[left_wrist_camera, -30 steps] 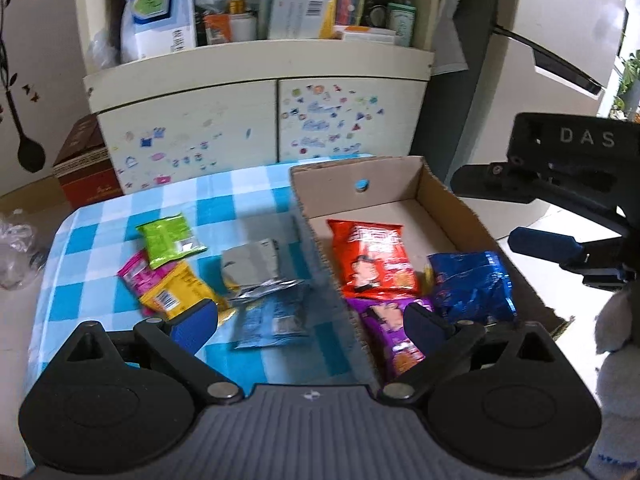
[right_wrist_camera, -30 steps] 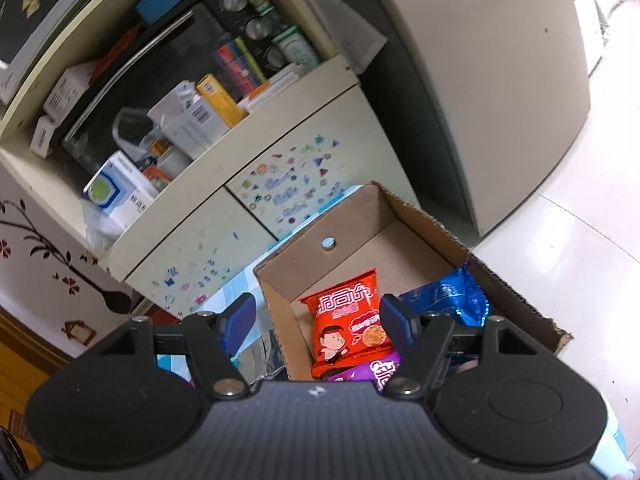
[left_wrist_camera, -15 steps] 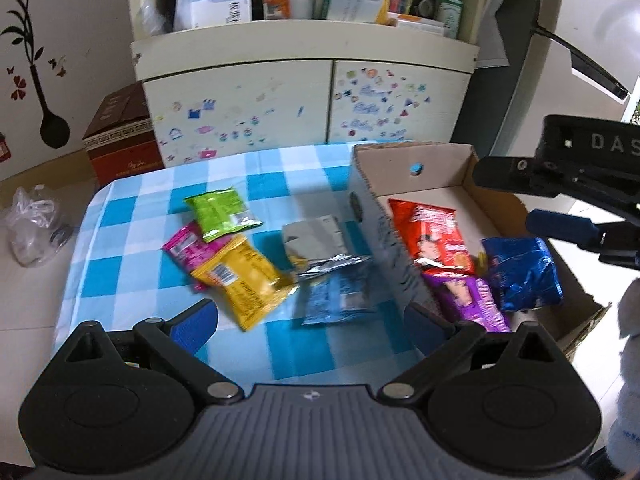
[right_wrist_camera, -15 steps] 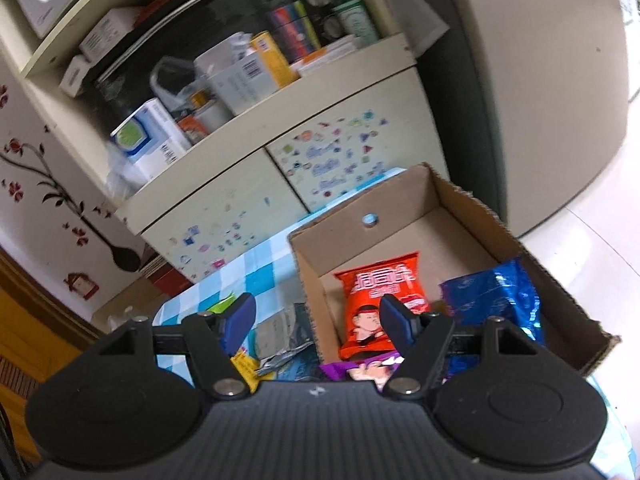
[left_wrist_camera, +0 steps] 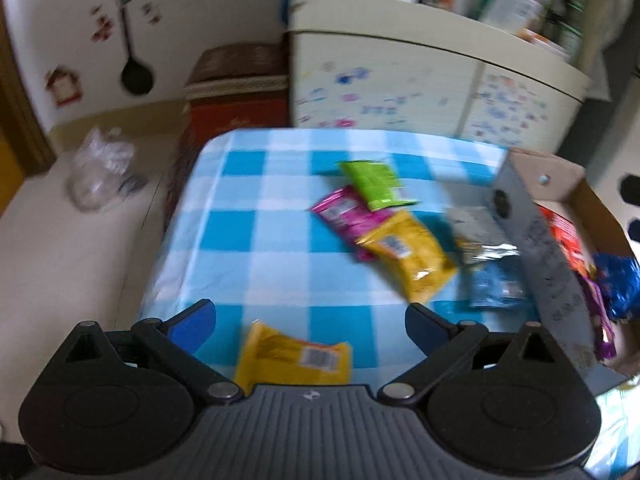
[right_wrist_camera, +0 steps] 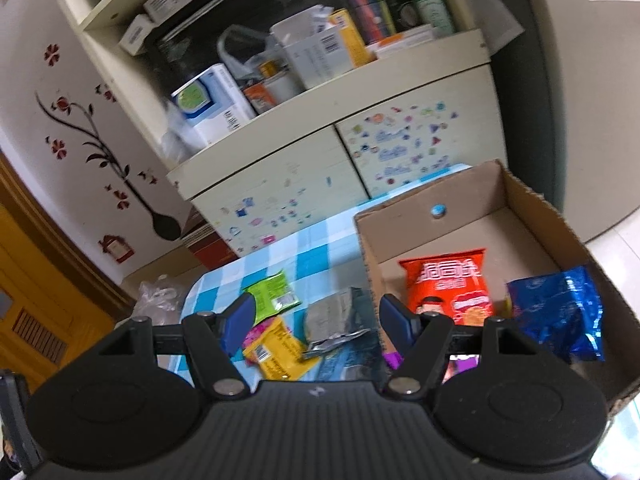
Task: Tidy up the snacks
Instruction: 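Grasp the large yellow packet with the left gripper while the right grasps the silver foil packet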
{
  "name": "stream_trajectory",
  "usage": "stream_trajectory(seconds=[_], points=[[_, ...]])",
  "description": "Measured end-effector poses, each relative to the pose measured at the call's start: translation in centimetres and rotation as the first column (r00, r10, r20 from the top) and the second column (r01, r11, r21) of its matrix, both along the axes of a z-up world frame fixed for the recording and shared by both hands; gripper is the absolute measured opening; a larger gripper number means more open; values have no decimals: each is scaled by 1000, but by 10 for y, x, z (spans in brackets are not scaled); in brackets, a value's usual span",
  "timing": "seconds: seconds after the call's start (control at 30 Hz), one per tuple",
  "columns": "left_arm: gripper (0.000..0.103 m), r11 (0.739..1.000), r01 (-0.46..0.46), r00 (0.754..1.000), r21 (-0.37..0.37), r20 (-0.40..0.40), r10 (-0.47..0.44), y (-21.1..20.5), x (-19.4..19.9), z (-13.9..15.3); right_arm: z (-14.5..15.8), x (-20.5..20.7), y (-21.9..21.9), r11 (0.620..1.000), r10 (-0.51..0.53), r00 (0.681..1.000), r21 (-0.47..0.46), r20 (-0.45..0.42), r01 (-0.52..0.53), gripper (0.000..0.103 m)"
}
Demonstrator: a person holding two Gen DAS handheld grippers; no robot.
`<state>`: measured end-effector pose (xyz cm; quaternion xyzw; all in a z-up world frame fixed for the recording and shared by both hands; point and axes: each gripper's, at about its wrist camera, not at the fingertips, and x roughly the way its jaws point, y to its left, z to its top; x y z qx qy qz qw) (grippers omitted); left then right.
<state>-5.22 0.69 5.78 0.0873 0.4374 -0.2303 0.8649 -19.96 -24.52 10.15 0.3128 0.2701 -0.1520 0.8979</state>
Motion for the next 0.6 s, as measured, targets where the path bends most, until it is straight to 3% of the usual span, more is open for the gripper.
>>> stream_trajectory(seconds=[0.17,0.33,0.5,0.6], points=[[102,998,-50,997,-24,-53,48,20,9,-15,-6,12,8,999,52,999,6,-5,-52,70],[102,1000,-26,996,-7,-86,25,20,6,-29,-14,24,15,995,96,995,12,-3,-96,70],[102,1000,-3,994,10,-111,4,12,1,-45,-23,40,28,990,126,991,-63,-36,-128,70],[102,997,9,996,74,-90,-2,5,-1,-55,-29,52,35,983,126,990,-126,-67,-134,70]])
